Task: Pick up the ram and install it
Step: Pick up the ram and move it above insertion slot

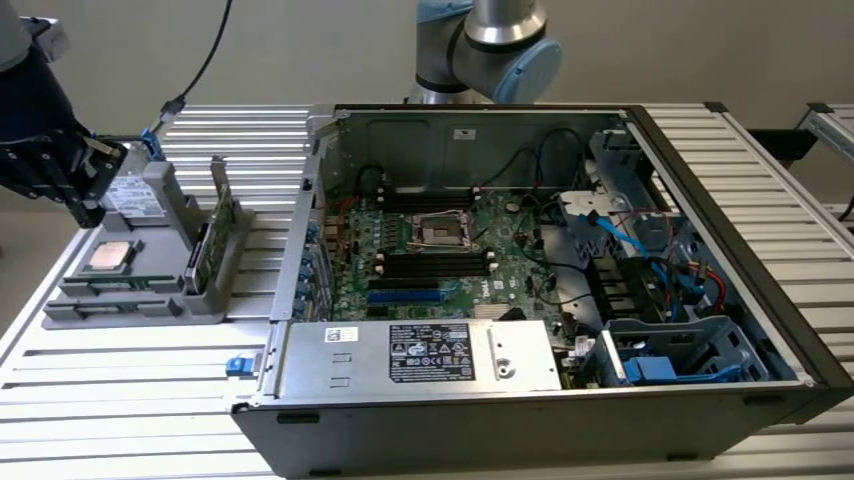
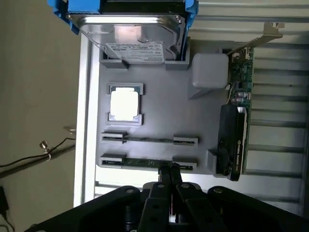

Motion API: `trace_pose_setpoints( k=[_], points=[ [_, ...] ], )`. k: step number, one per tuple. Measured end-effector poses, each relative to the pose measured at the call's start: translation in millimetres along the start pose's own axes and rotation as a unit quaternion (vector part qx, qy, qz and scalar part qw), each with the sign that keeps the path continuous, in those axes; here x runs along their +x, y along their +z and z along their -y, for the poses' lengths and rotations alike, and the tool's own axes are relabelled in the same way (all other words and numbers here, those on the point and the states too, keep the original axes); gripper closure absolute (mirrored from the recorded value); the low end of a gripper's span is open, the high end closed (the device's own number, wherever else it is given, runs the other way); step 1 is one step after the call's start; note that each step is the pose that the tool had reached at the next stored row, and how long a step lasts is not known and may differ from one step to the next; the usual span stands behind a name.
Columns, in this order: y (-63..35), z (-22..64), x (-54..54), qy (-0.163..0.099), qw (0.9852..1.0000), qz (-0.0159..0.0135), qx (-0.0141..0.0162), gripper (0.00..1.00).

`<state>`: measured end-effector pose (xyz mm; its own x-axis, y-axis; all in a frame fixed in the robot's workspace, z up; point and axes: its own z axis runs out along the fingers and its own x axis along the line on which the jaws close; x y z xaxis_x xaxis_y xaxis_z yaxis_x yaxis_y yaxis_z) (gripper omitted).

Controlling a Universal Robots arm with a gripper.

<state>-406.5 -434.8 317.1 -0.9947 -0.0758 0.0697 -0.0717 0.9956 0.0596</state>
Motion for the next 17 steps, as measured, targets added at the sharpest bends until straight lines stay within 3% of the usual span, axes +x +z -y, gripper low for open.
trace_pose_setpoints(
  k=[4, 9, 14, 17],
  points=[
    [4.4, 0.3, -0.3, -0.036, 0.9993, -0.0020, 0.0025, 0.90],
    [10.2, 0.6, -0.7, -0.081, 0.9967, -0.0046, 0.0057, 0.90],
    [16.0, 0.9, -1.1, -0.126, 0.9920, -0.0070, 0.0088, 0.90],
    [19.6, 1.2, -1.4, -0.153, 0.9881, -0.0084, 0.0107, 0.90]
  ],
)
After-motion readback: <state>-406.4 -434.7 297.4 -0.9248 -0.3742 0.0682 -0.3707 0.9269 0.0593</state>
